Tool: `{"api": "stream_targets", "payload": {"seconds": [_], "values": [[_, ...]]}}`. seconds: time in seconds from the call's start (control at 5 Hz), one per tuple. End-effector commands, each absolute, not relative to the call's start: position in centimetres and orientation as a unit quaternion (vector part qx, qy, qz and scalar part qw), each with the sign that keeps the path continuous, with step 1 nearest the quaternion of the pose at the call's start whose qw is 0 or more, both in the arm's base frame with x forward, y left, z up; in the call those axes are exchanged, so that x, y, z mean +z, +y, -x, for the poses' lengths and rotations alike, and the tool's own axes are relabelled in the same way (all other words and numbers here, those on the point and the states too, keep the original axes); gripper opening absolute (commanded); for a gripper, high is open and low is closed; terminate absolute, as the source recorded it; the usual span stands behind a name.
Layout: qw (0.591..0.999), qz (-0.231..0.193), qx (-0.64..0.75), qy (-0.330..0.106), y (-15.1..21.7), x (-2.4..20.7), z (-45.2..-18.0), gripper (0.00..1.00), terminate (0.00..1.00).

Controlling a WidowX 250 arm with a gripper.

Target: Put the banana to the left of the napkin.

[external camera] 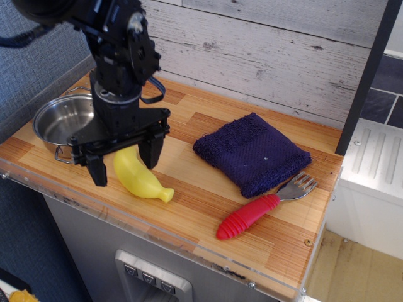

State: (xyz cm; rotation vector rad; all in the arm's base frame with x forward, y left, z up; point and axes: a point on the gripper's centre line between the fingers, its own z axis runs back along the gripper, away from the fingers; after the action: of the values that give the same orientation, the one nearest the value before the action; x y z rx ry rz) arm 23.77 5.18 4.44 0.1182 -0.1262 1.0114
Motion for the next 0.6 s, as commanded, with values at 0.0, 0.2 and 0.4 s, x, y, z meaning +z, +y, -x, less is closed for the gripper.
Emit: {"api": "stream_targets", "payload": {"seconds": [0.0, 0.2, 0.4], "values": [[0.875, -0.073, 0.474, -0.065, 4.6, 3.5, -24.7, 1.0, 0.0], [0.874, -0.08, 0.475, -0.053, 5.0, 2.5, -25.0, 1.0, 0.0], [0.874, -0.086, 0.475, -0.051, 5.2, 2.0, -25.1, 1.0, 0.0]]}}
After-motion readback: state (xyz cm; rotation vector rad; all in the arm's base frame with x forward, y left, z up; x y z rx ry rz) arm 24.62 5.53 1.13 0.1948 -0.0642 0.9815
